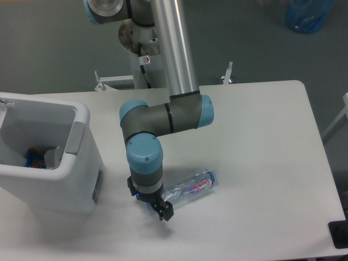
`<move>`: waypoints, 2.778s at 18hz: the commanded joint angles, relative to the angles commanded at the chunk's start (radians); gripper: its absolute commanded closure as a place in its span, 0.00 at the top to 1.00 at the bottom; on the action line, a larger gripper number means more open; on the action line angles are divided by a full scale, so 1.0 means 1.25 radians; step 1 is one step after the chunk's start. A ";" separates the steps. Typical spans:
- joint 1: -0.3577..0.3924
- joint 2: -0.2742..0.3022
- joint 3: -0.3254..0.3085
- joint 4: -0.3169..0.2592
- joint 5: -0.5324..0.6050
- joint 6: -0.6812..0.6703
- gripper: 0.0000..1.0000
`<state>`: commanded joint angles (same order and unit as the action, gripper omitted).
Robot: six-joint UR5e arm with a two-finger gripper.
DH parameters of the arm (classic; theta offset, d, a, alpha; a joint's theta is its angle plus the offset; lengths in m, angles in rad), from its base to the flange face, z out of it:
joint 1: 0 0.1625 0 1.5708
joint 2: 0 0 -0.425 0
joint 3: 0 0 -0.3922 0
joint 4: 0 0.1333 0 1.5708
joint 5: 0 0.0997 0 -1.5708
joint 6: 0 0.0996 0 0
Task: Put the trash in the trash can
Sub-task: 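Close the gripper around the bottle's cap end, then lift the bottle and carry it over the trash bin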
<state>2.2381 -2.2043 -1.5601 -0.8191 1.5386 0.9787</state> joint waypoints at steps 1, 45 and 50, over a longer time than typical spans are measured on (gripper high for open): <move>0.001 -0.004 0.004 -0.002 0.000 0.000 0.86; 0.092 0.271 0.255 -0.004 -0.957 -0.414 0.34; 0.030 0.318 0.198 0.001 -0.960 -0.411 0.34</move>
<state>2.2750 -1.8072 -1.3129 -0.8176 0.3390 0.4648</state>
